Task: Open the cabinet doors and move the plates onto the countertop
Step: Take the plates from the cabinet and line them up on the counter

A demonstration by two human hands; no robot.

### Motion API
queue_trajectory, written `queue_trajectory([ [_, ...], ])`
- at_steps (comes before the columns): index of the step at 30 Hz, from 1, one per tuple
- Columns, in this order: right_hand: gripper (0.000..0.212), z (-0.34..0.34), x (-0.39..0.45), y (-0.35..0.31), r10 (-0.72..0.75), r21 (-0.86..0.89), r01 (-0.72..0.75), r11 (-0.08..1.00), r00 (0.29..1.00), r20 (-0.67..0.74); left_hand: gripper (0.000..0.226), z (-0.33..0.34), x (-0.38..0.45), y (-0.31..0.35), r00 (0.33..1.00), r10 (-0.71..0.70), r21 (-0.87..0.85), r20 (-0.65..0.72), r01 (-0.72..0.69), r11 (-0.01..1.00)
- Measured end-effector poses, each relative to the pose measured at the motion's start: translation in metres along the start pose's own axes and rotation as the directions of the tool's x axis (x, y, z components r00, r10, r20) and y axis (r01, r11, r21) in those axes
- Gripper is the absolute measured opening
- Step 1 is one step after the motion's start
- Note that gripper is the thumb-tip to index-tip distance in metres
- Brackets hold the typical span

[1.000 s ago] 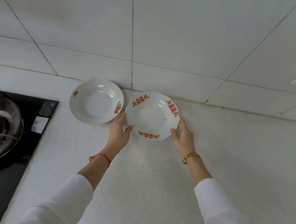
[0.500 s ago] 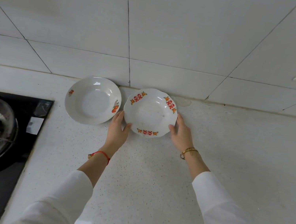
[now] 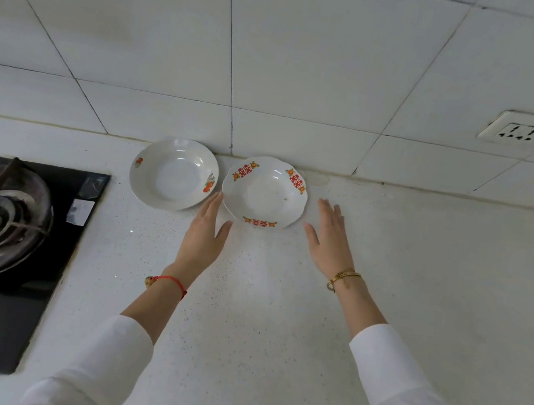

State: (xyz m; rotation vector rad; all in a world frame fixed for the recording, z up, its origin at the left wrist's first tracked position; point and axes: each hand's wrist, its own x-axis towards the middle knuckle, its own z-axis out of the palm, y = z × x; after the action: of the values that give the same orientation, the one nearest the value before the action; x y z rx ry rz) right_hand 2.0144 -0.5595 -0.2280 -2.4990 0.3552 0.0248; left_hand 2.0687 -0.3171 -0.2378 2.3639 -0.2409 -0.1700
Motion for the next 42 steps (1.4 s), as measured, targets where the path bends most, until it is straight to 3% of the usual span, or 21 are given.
queue_trajectory([
  [7,0.057,-0.033,-0.093,-0.002,-0.098,-0.019,0.097,0.995,0.991,-0.093,0.056,-0.032,-0.089,0.022,0.990,0.128,0.080,-0.065,-0.123,0.989],
  [21,0.055,-0.068,-0.320,0.032,-0.207,-0.035,0.204,0.978,0.974,-0.097,0.053,-0.031,-0.328,0.059,0.971,0.195,0.132,-0.135,-0.177,0.975],
  [30,0.054,-0.070,-0.437,0.041,-0.192,-0.052,0.187,0.981,0.974,-0.123,0.052,-0.031,-0.438,0.064,0.961,0.243,0.165,-0.130,-0.221,0.961],
  [42,0.054,-0.053,-0.536,0.032,-0.054,-0.055,0.044,0.998,0.981,-0.185,0.049,-0.050,-0.514,0.046,0.952,0.303,0.159,-0.029,-0.295,0.942],
])
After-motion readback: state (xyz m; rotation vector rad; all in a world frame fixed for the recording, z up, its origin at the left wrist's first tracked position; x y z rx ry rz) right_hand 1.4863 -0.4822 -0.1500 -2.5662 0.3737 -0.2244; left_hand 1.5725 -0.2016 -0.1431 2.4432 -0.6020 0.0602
